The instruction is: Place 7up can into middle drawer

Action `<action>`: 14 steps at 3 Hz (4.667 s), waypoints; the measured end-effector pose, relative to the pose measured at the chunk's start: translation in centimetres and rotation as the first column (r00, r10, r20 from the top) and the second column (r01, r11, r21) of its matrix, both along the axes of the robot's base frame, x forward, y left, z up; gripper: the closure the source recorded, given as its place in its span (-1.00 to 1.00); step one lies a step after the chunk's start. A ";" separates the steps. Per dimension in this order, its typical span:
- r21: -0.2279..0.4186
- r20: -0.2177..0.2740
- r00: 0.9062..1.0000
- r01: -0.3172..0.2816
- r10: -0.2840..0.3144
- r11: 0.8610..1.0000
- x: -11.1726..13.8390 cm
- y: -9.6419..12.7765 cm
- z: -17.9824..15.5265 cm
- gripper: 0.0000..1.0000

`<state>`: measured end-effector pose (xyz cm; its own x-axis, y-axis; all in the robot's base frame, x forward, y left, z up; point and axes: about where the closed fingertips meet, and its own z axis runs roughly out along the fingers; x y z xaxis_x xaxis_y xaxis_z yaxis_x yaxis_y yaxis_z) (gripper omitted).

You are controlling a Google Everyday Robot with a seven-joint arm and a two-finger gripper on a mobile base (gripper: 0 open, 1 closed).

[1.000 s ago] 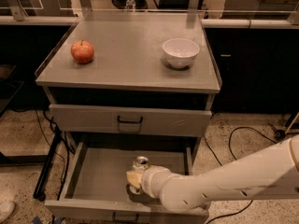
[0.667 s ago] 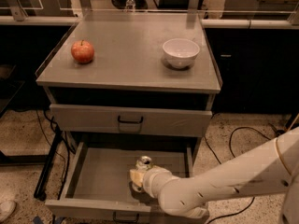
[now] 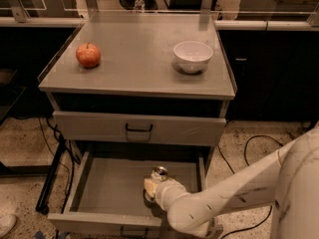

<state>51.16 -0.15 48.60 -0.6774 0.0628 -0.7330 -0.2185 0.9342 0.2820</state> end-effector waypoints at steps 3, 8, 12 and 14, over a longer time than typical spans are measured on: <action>0.025 0.003 0.992 0.123 -0.123 0.992 1.2 1.0 -4.7 1.00; -0.067 0.181 0.925 0.351 -0.334 0.934 6.0 -2.4 -6.5 1.00; -0.163 0.188 0.919 0.377 -0.346 0.912 5.4 -1.3 -8.6 1.00; -0.172 0.189 0.898 0.429 -0.397 0.887 4.1 -1.4 -9.5 1.00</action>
Offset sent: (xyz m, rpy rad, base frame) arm -0.0008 0.0111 -0.0423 0.0554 0.0447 -0.0982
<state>55.23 -1.54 39.08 -0.5082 0.1522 -0.8477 0.1762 0.9818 0.0707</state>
